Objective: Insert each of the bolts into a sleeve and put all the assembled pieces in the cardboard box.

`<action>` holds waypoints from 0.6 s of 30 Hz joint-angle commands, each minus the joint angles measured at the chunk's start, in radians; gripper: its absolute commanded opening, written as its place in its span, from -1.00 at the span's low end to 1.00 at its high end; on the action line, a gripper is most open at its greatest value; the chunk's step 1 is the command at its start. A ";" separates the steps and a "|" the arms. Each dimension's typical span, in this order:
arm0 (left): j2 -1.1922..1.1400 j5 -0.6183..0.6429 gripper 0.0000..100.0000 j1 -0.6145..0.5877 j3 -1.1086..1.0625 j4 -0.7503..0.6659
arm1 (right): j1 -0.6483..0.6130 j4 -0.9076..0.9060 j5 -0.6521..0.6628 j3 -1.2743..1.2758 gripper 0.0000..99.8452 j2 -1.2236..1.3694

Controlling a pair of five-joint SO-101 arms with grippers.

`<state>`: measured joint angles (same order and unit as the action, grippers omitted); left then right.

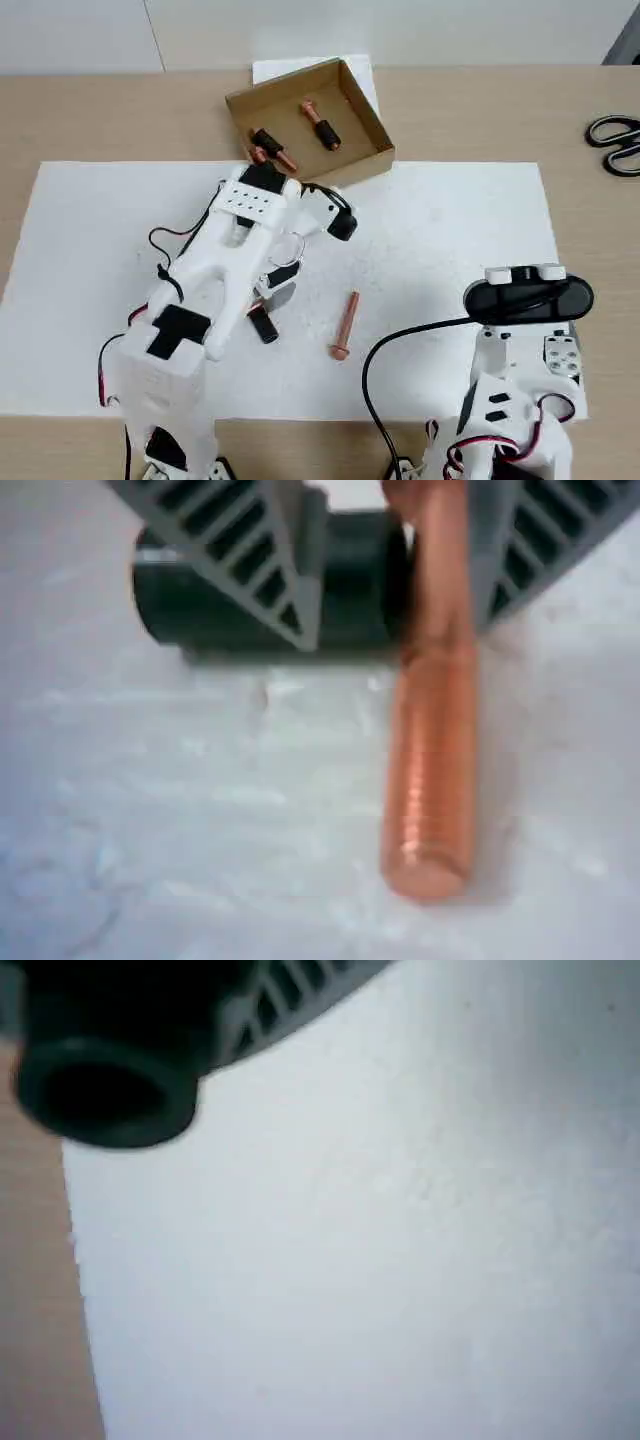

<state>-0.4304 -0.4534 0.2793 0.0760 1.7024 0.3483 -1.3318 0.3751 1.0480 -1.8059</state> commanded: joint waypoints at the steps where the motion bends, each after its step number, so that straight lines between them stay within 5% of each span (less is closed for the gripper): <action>1: 0.002 0.021 -0.71 0.000 0.082 -0.005 | 0.005 0.024 0.008 -0.009 -0.99 -0.005; 18: -0.020 0.023 -0.70 -0.006 0.110 -0.041 | 0.005 0.024 0.008 -0.011 -0.99 -0.005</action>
<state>-0.4488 -0.4381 0.2793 0.1542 1.6794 0.3483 -1.3318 0.3751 1.0480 -1.8059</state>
